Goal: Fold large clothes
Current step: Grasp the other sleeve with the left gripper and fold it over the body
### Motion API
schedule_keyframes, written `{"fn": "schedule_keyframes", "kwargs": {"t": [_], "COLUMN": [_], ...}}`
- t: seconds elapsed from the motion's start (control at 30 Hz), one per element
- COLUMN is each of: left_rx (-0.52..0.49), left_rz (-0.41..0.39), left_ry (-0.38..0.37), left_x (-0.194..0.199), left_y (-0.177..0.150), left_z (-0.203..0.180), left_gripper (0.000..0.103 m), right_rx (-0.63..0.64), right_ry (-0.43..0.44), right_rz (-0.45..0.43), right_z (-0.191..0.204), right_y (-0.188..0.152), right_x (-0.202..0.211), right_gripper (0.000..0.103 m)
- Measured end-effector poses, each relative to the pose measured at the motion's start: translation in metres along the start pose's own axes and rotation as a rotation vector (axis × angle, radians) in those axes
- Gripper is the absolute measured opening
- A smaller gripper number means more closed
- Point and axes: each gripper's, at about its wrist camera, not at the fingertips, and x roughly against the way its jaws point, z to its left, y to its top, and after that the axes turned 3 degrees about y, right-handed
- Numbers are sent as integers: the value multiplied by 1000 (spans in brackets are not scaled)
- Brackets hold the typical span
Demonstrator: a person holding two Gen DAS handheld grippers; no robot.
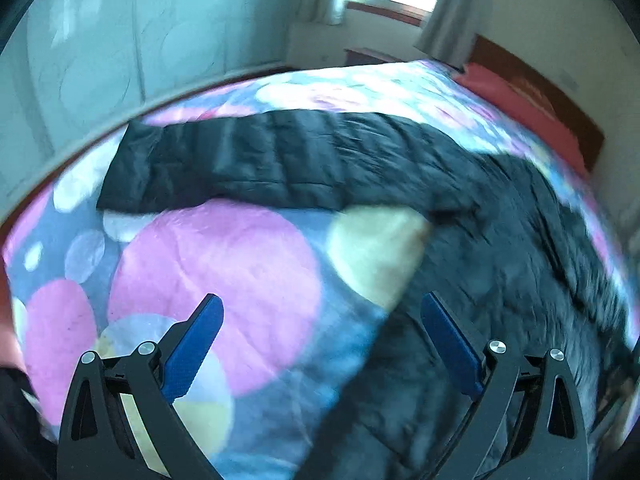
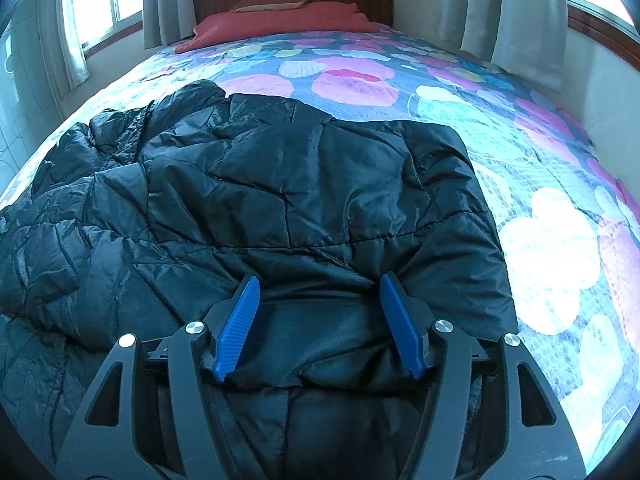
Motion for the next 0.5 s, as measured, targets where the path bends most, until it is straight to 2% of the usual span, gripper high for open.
{"fn": "schedule_keyframes", "kwargs": {"t": [0.13, 0.17, 0.33, 0.5], "left_rx": [199, 233, 317, 379], "left_rz": [37, 33, -40, -69], "left_ry": [-102, -107, -58, -52], "left_x": [-24, -30, -46, -69], "left_y": [19, 24, 51, 73], "left_z": [45, 54, 90, 111], "left_gripper": [98, 98, 98, 98], "right_rx": [0, -1, 2, 4], "right_ry": [0, 0, -5, -6], "right_rz": [0, 0, -1, -2], "right_z": [0, 0, 2, 2], "right_y": [0, 0, 0, 0], "right_x": [0, 0, 0, 0], "right_gripper": [63, 63, 63, 63]}}
